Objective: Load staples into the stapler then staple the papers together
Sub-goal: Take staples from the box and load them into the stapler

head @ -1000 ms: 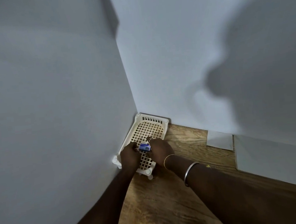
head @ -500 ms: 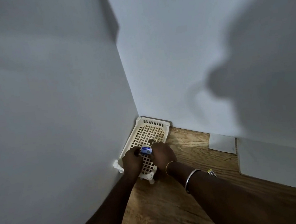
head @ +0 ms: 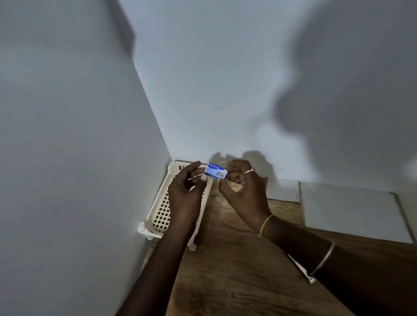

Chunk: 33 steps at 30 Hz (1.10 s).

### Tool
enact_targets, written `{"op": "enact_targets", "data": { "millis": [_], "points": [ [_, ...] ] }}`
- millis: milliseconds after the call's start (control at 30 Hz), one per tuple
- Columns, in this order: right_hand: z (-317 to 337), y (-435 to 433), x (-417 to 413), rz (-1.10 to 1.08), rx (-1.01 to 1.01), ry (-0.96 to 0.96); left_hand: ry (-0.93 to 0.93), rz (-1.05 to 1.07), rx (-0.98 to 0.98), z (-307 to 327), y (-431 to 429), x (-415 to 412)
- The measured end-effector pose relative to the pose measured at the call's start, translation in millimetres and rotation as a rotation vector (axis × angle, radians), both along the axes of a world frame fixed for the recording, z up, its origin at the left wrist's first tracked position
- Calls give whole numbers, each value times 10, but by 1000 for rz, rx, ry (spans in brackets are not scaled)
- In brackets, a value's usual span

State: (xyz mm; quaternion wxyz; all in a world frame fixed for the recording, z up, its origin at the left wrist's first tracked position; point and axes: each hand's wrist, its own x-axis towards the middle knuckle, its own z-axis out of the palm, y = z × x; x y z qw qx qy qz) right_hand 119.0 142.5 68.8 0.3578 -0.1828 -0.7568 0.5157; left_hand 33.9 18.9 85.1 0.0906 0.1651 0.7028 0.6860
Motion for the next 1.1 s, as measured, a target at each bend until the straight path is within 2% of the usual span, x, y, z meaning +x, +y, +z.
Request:
{"op": "enact_targets", "data": {
  "millis": [200, 400, 700, 1100],
  "points": [
    [524, 196, 455, -85, -133, 198, -121, -211, 275, 315, 431, 394],
    [637, 223, 858, -162, -94, 181, -385, -413, 549, 339, 655, 813],
    [538, 247, 1257, -210, 108, 27, -568, -488, 660, 225, 763, 1073],
    [509, 269, 1356, -273, 496, -59, -586, -497, 590, 224, 789, 1021]
  ]
}}
